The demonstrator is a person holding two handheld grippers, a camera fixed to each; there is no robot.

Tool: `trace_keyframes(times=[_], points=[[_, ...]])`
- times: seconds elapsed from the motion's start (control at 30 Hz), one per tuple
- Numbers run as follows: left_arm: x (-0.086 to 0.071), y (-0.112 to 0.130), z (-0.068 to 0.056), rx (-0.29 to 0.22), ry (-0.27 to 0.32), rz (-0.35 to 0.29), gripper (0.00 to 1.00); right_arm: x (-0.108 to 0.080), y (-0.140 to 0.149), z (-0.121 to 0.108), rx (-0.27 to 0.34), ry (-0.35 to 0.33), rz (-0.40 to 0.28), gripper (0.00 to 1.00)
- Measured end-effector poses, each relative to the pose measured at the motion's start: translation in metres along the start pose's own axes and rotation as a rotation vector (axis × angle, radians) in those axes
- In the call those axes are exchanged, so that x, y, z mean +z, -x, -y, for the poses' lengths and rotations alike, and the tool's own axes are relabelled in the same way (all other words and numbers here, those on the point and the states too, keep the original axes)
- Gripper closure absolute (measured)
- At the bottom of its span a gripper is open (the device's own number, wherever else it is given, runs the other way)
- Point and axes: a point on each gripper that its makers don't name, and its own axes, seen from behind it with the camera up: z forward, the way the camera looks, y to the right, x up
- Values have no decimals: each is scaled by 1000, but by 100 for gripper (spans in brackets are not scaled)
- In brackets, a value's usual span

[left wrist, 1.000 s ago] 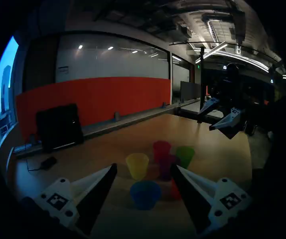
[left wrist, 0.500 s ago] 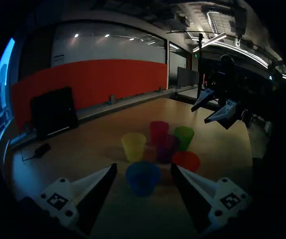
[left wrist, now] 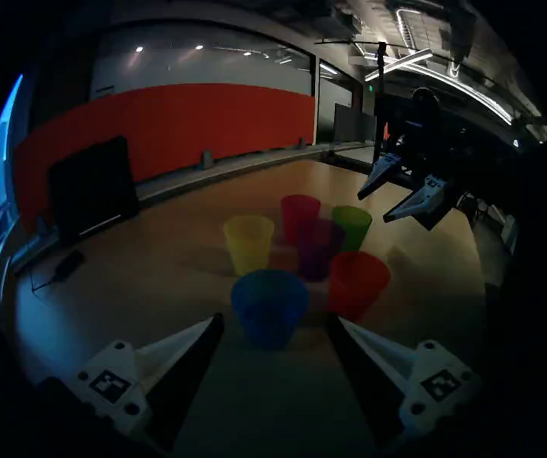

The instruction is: Pour water

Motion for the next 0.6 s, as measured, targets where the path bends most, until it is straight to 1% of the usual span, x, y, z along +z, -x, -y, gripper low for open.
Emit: trace_keyframes(times=[0.37,0.6], points=[[16,19,7,-4,12,54,0,23,14,-1,1,-19,30,1],[28,24,9,-1,27,77,0,37,14,0,-3,-35,40,1]])
